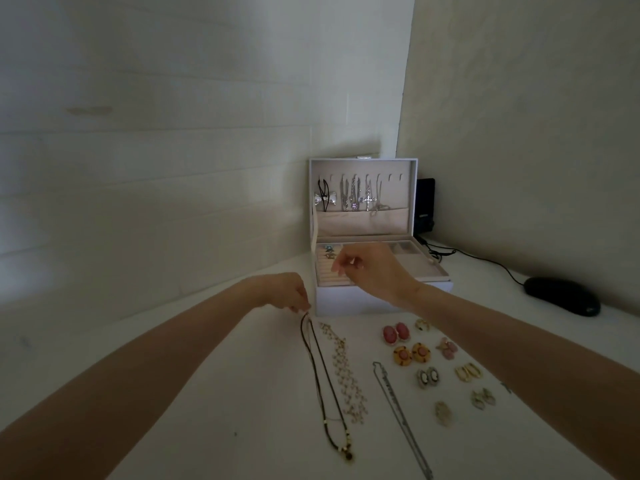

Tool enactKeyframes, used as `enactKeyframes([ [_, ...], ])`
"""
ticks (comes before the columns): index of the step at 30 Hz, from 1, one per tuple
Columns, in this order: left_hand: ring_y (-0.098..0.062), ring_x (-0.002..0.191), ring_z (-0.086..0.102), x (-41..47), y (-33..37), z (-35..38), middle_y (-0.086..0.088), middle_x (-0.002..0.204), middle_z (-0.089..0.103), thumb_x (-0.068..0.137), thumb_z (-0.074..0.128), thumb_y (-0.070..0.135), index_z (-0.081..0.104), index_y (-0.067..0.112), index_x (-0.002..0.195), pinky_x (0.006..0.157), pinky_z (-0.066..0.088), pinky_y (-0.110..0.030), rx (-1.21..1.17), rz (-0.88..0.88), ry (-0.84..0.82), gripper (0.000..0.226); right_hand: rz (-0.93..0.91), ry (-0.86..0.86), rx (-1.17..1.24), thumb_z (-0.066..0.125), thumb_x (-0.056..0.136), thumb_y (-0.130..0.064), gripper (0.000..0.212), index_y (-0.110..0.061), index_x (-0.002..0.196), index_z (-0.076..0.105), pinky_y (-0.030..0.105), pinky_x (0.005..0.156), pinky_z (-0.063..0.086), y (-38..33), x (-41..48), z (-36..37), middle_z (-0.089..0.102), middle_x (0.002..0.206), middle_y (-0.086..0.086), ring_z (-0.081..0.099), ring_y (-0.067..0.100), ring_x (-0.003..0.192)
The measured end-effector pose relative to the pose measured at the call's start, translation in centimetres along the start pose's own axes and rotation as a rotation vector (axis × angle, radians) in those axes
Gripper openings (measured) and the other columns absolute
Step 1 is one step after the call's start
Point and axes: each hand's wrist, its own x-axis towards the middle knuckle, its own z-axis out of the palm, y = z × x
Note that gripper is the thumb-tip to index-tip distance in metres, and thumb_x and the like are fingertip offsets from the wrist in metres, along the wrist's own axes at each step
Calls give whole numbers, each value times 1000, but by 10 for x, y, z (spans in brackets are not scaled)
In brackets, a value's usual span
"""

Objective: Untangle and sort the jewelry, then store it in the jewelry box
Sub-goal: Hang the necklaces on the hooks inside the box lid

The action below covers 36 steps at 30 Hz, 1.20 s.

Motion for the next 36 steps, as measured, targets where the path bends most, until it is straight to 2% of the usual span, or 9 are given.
enactKeyframes([
  [2,-11,81,57,-9,8,-14,-1,87,61,90,60,14,63,9,91,60,37,-19,-109,56,-12,6,120,-68,219,54,84,8,26,-14,82,67,28,56,52,-9,1,-1,66,79,2,59,15,58],
  [5,-7,74,54,-16,19,-31,3,79,63,87,63,11,59,17,76,63,37,-21,-222,139,33,13,243,-276,410,58,87,4,19,-8,101,58,23,46,50,-21,3,-5,68,90,13,61,21,58],
  [11,-7,75,62,-15,21,-40,2,80,66,89,61,14,58,18,83,65,41,-21,-357,193,115,8,337,-347,608,64,84,5,41,-7,120,49,27,58,56,-11,8,-9,68,91,21,67,24,67],
  [16,-13,71,63,-8,26,-40,-4,80,65,87,66,12,57,12,88,63,51,-20,-627,282,208,8,335,-360,549,67,85,-14,17,-9,101,63,26,74,55,-3,11,-16,69,83,7,67,17,76],
  [19,-9,63,63,-4,32,-39,-3,77,63,84,69,10,58,10,87,57,50,-16,-670,313,239,12,334,-291,559,68,85,-23,18,-10,97,66,28,80,54,-2,12,-17,69,80,2,65,13,75],
  [23,-4,55,60,4,38,-37,-1,72,61,84,68,5,59,11,83,54,48,-16,-688,331,311,11,355,-232,576,69,83,-12,18,-6,100,65,19,66,54,-4,14,-22,66,77,5,61,13,69],
  [28,-1,51,57,12,47,-38,-1,72,60,87,64,5,56,13,79,48,45,-13,-700,336,398,14,352,-218,556,68,85,-14,23,-5,104,61,30,78,55,2,18,-25,67,88,9,64,19,80],
  [32,-5,55,55,16,55,-41,-1,71,58,85,67,6,57,11,81,47,41,-13,-716,373,464,12,332,-179,655,66,81,6,17,-7,88,56,27,76,57,5,20,-24,66,86,11,67,18,77],
  [36,-7,65,57,15,56,-41,1,80,61,86,68,23,57,9,99,58,45,-16,-711,336,334,22,297,-106,698,61,83,7,14,-5,90,61,24,74,56,11,25,-33,65,87,10,65,18,79],
])
